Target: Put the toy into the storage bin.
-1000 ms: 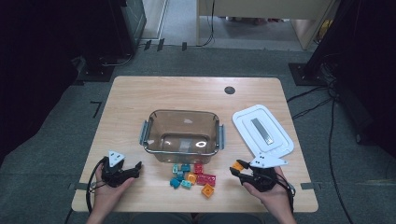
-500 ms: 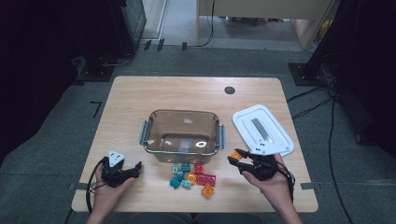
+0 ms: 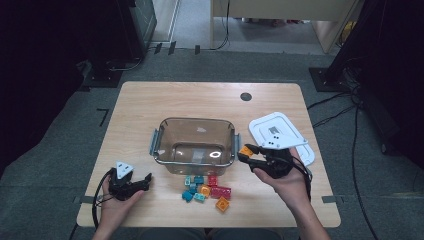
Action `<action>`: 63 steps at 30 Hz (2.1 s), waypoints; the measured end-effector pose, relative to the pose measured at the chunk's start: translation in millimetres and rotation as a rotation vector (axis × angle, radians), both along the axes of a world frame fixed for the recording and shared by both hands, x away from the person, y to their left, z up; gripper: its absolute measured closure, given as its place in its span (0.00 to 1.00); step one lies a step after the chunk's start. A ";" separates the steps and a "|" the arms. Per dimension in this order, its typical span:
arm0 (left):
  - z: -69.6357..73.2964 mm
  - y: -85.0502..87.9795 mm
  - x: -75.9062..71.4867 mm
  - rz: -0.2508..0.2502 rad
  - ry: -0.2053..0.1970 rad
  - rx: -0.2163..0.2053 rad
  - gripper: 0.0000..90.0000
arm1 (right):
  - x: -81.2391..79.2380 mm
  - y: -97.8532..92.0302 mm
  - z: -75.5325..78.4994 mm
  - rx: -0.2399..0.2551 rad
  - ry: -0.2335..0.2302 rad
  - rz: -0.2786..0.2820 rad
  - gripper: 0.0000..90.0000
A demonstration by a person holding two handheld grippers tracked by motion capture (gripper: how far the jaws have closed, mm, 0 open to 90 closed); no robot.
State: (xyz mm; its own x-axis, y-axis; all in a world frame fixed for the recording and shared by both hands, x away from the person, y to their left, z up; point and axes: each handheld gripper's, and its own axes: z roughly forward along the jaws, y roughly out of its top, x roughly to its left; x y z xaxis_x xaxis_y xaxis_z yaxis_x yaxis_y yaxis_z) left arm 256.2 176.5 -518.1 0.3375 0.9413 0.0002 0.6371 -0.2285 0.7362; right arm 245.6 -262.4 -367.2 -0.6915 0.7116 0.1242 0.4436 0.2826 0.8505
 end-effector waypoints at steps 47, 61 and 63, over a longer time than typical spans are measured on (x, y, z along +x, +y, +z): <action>-0.2 -0.5 0.1 -0.011 -0.004 0.001 0.21 | 80.8 91.7 -7.4 -0.094 0.100 0.105 0.39; -0.1 -0.5 0.0 -0.012 -0.003 0.001 0.21 | 47.8 60.8 16.8 -0.070 0.031 0.069 0.27; -0.1 -0.5 0.0 -0.012 -0.003 0.001 0.21 | 45.5 59.1 17.2 -0.070 0.029 0.067 0.26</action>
